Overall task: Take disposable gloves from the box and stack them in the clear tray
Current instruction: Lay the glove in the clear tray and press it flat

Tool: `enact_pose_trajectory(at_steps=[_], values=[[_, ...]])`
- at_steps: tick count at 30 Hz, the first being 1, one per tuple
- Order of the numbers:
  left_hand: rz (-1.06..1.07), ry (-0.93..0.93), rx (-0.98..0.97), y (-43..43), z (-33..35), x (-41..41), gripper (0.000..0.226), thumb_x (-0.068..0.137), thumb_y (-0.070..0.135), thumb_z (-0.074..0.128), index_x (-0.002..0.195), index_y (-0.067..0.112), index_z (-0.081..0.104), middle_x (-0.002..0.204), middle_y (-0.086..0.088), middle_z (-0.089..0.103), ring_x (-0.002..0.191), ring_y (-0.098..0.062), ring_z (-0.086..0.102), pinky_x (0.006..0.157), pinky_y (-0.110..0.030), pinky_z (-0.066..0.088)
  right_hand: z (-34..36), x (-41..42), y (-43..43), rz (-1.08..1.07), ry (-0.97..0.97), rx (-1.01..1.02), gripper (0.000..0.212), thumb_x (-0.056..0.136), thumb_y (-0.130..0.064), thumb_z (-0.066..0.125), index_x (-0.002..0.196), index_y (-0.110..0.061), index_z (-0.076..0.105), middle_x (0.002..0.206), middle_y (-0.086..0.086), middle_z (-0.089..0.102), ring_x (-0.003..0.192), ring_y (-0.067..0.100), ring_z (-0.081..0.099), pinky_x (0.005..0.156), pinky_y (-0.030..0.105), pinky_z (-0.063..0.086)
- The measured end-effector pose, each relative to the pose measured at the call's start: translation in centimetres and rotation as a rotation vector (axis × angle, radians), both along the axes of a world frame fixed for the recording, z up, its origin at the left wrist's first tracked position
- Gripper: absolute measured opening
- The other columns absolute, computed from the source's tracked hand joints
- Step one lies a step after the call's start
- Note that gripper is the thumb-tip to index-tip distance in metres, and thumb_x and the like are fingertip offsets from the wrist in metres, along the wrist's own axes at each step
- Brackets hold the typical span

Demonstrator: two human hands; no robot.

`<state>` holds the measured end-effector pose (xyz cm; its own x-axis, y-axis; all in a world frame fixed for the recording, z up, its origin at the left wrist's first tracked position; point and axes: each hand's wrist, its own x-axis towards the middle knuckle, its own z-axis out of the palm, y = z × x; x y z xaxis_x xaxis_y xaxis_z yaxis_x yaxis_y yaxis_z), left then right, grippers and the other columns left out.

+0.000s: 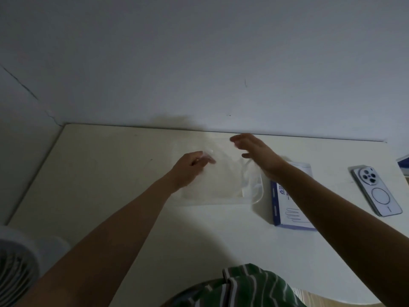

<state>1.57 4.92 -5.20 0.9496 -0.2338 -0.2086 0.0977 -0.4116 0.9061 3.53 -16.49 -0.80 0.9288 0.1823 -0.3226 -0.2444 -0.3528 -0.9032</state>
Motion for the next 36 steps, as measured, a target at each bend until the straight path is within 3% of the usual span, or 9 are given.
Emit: enact_pose_trajectory(at_steps=[5, 10, 14, 18, 20, 23, 26, 32, 36], values=[[-0.117, 0.045, -0.003, 0.7, 0.8, 0.4, 0.023, 0.099, 0.017, 0.051, 0.107, 0.012, 0.071, 0.069, -0.004, 0.044, 0.055, -0.007, 0.04, 0.047, -0.015, 0.032, -0.8, -0.2, 2.5, 0.418, 0.237, -0.263, 0.046, 0.092, -0.01, 0.057, 0.137, -0.013, 0.048, 0.126, 0.007, 0.056, 0.115, 0.022, 0.053, 0.097, 0.032, 0.045], [0.195, 0.349, -0.03, -0.1, 0.8, 1.1, 0.042, 0.084, 0.031, 0.074, 0.116, 0.012, 0.054, 0.091, -0.007, 0.058, 0.077, -0.02, 0.059, 0.065, -0.028, 0.047, -1.9, 0.2, 3.1, 0.31, 0.065, -0.382, 0.021, 0.087, -0.004, 0.059, 0.104, -0.001, 0.071, 0.098, 0.012, 0.072, 0.091, 0.022, 0.065, 0.09, 0.035, 0.053], [0.376, 0.623, -0.181, -1.1, -0.7, 0.7, 0.014, 0.085, 0.003, 0.067, 0.077, 0.004, 0.055, 0.061, -0.008, 0.048, 0.045, -0.015, 0.046, 0.046, -0.023, 0.033, -2.9, 0.2, 3.4, 0.245, -0.058, -0.545, 0.021, 0.084, -0.007, 0.061, 0.102, -0.008, 0.071, 0.104, 0.005, 0.07, 0.091, 0.02, 0.065, 0.082, 0.031, 0.053], [0.438, 0.403, 0.161, -1.9, -2.5, 0.5, 0.018, 0.091, 0.007, 0.057, 0.105, -0.003, 0.056, 0.096, -0.018, 0.059, 0.074, -0.034, 0.068, 0.061, -0.039, 0.058, -2.9, -0.2, 2.9, 0.286, -0.201, -0.624, 0.033, 0.084, -0.011, 0.066, 0.117, -0.014, 0.062, 0.112, 0.009, 0.064, 0.097, 0.023, 0.063, 0.087, 0.034, 0.052], [0.306, 0.322, 0.436, -1.9, -3.0, 0.4, 0.021, 0.093, 0.014, 0.054, 0.111, 0.002, 0.053, 0.11, -0.015, 0.061, 0.096, -0.035, 0.066, 0.081, -0.041, 0.056, -2.2, -0.3, 3.0, 0.246, -0.503, -0.63, 0.037, 0.083, -0.015, 0.069, 0.12, -0.015, 0.06, 0.117, 0.006, 0.059, 0.106, 0.02, 0.057, 0.093, 0.035, 0.049], [0.249, 0.216, 0.629, -1.9, -3.2, 0.3, 0.024, 0.097, 0.02, 0.049, 0.115, 0.004, 0.049, 0.114, -0.014, 0.062, 0.103, -0.032, 0.062, 0.085, -0.037, 0.049, -0.8, -0.6, 3.8, 0.172, -0.834, -0.432, 0.022, 0.083, -0.01, 0.064, 0.103, -0.017, 0.067, 0.101, -0.002, 0.062, 0.09, 0.009, 0.057, 0.081, 0.022, 0.047], [0.242, 0.187, 0.678, -1.9, -3.3, 0.3, 0.025, 0.099, 0.019, 0.045, 0.119, 0.004, 0.046, 0.118, -0.014, 0.061, 0.108, -0.032, 0.059, 0.085, -0.037, 0.046, -2.1, -0.6, 4.7, 0.378, -0.576, -0.386, 0.021, 0.09, -0.007, 0.055, 0.1, -0.019, 0.069, 0.094, -0.003, 0.066, 0.08, 0.008, 0.061, 0.077, 0.027, 0.053], [0.1, 0.212, 0.823, -2.1, -3.7, -0.2, 0.054, 0.093, 0.016, 0.059, 0.135, -0.001, 0.028, 0.131, -0.021, 0.045, 0.117, -0.034, 0.053, 0.091, -0.035, 0.046, -8.0, -0.3, 5.1, 0.572, -0.025, -0.67, 0.046, 0.093, -0.004, 0.052, 0.136, -0.021, 0.051, 0.123, 0.009, 0.06, 0.112, 0.024, 0.058, 0.096, 0.03, 0.045], [-0.034, -0.312, 1.124, -2.9, -3.2, -0.5, 0.05, 0.08, 0.002, 0.058, 0.126, 0.009, 0.04, 0.126, -0.011, 0.041, 0.112, -0.027, 0.045, 0.087, -0.032, 0.043, -9.9, -0.1, 5.6, 0.593, 0.029, -0.69, 0.073, 0.088, -0.004, 0.061, 0.15, -0.026, 0.029, 0.129, 0.014, 0.044, 0.108, 0.029, 0.056, 0.088, 0.03, 0.047]])
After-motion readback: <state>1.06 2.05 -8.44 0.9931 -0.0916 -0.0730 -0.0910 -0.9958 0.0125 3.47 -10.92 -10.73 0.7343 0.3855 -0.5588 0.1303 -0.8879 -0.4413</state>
